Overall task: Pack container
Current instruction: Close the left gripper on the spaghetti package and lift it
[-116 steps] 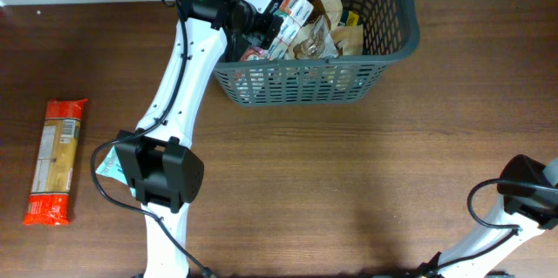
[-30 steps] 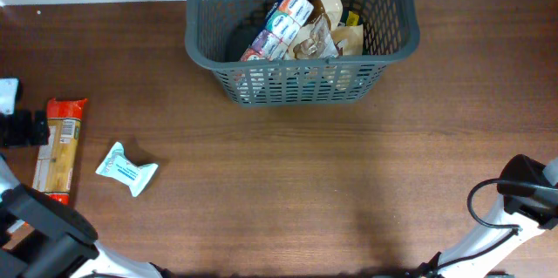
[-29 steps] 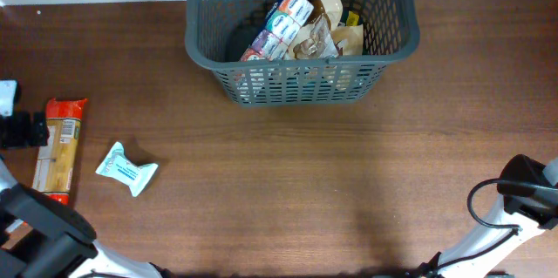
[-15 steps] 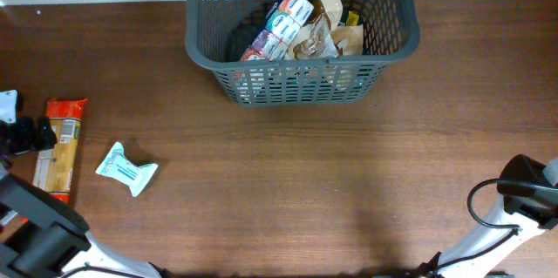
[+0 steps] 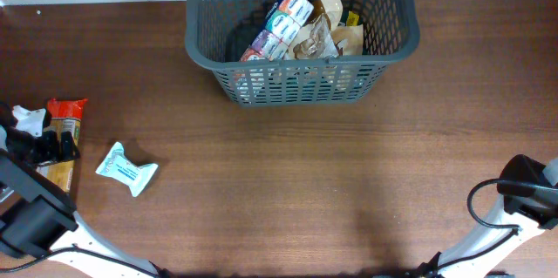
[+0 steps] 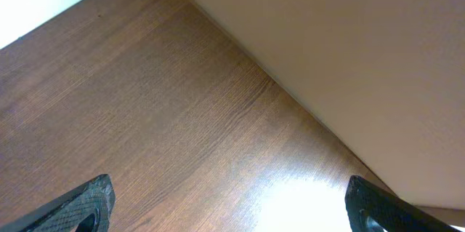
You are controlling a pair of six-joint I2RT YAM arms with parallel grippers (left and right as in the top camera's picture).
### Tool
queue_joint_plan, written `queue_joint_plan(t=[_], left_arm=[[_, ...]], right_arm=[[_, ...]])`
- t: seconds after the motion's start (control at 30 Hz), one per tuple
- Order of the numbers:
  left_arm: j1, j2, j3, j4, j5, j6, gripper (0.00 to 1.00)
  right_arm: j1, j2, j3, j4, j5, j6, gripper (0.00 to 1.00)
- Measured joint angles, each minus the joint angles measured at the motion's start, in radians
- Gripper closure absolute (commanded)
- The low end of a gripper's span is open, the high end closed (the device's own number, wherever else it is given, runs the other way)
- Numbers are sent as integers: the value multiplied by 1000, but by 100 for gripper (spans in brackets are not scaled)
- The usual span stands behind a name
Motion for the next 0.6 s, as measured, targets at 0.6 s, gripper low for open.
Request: queue_joint_plan(t=[0.6], left_arm=[[0, 15, 0, 15, -16, 52, 0]], right_arm=[[0, 0, 0, 0, 0, 0, 1]])
